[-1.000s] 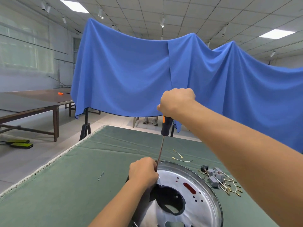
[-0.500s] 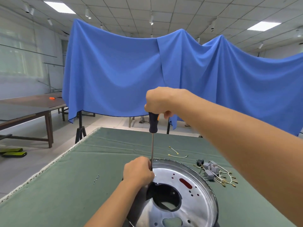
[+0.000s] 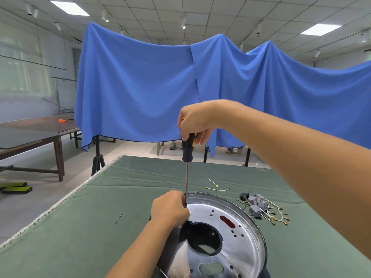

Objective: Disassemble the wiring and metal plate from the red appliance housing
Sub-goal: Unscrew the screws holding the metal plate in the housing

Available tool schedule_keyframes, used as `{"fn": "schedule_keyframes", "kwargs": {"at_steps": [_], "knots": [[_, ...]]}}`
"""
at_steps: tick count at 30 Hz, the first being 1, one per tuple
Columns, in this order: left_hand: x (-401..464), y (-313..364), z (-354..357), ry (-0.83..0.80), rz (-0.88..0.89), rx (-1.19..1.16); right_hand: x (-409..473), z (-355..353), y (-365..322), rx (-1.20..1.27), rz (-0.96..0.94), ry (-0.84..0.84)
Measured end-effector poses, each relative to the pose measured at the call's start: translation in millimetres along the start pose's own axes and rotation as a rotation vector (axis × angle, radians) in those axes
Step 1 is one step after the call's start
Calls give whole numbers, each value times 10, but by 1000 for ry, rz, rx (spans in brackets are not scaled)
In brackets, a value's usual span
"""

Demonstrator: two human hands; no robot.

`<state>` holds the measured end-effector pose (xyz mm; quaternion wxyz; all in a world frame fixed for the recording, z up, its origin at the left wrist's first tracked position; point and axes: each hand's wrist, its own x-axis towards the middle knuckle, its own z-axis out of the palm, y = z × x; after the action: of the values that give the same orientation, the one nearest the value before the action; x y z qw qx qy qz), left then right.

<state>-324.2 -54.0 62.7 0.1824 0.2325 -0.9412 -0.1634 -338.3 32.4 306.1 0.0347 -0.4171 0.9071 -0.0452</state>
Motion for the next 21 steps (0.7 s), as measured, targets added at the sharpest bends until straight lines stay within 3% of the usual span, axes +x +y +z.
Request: {"fn": "schedule_keyframes", "kwargs": {"at_steps": [6,12,18,21], "knots": [[-8,1,-6,1,14,7,25,136,52,-227,86,302],[-20,25,-18,-13,11,24,9,-14,-14,49,-1,4],[-45,29,-28,-6,23,25,8,126,52,-336,149,301],[-51,37,-28,-8,23,25,46,79,54,-171,40,151]]}}
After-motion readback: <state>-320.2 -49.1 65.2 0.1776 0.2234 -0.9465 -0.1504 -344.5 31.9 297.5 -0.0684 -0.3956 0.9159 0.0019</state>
